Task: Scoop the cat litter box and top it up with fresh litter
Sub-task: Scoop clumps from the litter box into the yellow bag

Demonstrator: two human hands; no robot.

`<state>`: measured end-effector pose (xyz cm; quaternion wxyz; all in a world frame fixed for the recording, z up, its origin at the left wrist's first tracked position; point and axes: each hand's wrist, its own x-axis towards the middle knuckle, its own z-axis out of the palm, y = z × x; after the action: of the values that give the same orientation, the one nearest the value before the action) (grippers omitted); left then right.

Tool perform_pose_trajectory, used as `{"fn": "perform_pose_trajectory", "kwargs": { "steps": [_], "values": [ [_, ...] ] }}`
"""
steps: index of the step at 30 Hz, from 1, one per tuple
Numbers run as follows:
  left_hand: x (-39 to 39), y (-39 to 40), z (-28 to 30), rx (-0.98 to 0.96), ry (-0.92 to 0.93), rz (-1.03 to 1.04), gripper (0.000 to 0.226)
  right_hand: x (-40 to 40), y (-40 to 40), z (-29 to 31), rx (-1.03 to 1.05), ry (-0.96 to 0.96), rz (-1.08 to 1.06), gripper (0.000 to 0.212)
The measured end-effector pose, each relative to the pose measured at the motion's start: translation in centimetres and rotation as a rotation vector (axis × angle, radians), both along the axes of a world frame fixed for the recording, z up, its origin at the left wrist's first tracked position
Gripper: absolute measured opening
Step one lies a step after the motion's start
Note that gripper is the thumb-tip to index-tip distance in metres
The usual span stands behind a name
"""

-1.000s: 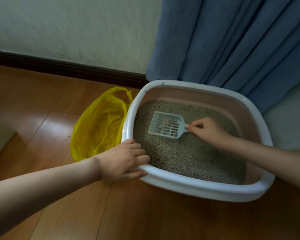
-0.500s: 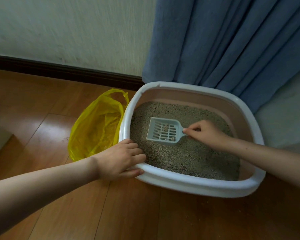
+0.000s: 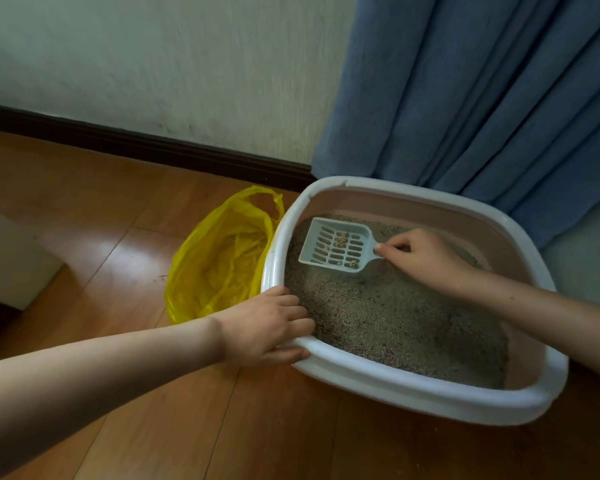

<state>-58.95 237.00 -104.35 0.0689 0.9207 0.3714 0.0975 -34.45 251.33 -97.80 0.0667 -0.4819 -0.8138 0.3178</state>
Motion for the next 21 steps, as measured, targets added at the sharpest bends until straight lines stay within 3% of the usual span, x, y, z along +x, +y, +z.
{"fn": "perform_pose_trajectory", "kwargs": {
  "steps": [7,14,18,21],
  "values": [
    [-0.1,0.0,-0.1,-0.022,-0.024,0.013,0.028,-10.8,0.8,3.5,0.182,-0.167,0.190,0.044],
    [-0.2,0.1,-0.6,-0.012,-0.069,0.001,0.028,-22.2,-1.2,5.4,0.526,-0.562,0.475,0.003],
    [-0.2,0.0,-0.8,0.002,-0.089,-0.003,0.029,-25.5,-2.8,4.7,0.652,-0.792,0.578,0.026],
    [-0.3,0.1,-0.9,-0.002,-0.106,-0.004,0.029,-26.2,-3.3,4.1,0.674,-0.834,0.584,0.026]
  ]
}}
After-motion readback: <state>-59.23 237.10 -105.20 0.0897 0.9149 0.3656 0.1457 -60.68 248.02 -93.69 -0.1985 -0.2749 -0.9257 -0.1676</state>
